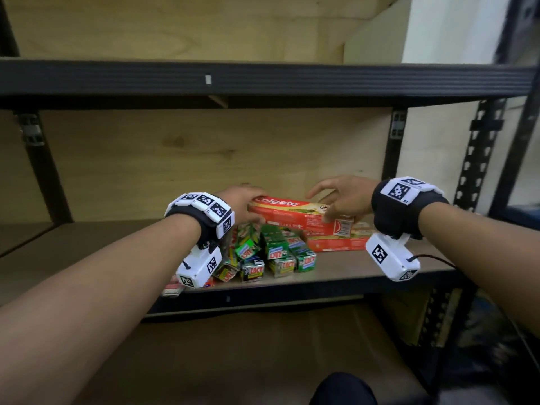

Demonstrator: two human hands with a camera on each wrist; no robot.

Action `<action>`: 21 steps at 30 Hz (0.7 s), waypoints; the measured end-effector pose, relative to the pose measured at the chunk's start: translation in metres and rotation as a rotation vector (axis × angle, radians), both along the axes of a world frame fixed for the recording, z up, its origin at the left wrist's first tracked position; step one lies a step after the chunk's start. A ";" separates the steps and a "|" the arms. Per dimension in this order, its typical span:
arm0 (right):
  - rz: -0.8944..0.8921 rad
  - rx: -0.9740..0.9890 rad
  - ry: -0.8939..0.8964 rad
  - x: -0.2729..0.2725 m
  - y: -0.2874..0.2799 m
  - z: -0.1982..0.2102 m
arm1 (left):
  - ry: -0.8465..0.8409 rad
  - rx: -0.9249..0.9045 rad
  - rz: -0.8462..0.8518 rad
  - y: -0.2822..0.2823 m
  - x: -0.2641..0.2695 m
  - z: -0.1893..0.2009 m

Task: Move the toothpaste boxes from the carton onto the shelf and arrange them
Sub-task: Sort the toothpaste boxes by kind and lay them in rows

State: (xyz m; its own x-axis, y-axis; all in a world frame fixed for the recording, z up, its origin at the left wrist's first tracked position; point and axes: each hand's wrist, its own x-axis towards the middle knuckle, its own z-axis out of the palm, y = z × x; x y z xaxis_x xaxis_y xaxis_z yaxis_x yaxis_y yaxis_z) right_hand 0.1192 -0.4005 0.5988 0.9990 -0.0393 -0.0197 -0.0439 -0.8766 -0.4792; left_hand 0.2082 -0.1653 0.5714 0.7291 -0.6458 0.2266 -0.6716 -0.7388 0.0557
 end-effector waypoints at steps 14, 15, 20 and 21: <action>-0.073 -0.431 0.016 -0.019 -0.120 -0.069 | 0.078 0.200 -0.018 -0.159 0.001 -0.066; -0.074 -0.429 0.027 -0.017 -0.123 -0.075 | 0.067 0.220 -0.002 -0.164 0.002 -0.072; -0.059 -0.434 0.034 -0.005 -0.128 -0.099 | 0.055 0.289 0.044 -0.171 0.013 -0.092; -0.047 -0.421 0.028 -0.001 -0.128 -0.103 | 0.052 0.303 0.052 -0.171 0.017 -0.095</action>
